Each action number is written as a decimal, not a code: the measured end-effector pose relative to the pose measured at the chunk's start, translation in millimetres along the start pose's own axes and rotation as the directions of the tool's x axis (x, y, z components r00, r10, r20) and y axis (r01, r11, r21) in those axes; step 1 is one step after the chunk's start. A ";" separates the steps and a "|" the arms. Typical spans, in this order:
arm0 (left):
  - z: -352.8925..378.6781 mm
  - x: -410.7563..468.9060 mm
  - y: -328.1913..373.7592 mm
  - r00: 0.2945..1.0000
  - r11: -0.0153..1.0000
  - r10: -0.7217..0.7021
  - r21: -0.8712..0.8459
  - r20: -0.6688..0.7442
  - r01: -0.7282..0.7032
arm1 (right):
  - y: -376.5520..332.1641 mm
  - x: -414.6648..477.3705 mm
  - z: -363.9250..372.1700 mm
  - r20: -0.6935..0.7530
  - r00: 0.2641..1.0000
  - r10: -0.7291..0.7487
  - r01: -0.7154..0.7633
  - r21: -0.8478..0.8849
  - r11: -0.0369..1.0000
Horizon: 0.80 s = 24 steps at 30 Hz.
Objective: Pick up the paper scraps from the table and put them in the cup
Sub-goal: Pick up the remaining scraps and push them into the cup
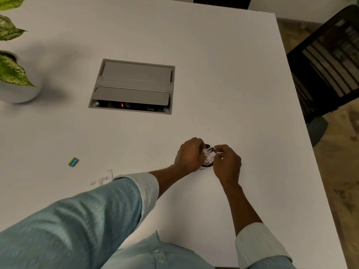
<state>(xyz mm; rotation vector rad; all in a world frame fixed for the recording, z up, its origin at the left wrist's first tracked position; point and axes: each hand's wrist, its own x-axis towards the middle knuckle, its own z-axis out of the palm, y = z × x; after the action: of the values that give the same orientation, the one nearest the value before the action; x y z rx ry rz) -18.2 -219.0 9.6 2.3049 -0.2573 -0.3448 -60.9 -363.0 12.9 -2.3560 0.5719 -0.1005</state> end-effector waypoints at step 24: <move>-18.3 -108.5 -151.7 0.876 0.761 -0.254 0.644 0.410 -0.081 | 10.9 -30.7 42.6 0.416 0.895 -0.161 0.392 -0.559 0.731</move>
<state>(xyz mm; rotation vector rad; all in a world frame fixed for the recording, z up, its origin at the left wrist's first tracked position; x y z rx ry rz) -102.8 -72.4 -71.0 2.8884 -0.5921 -1.0248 -83.0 -330.7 -23.7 -3.0143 0.0518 0.4332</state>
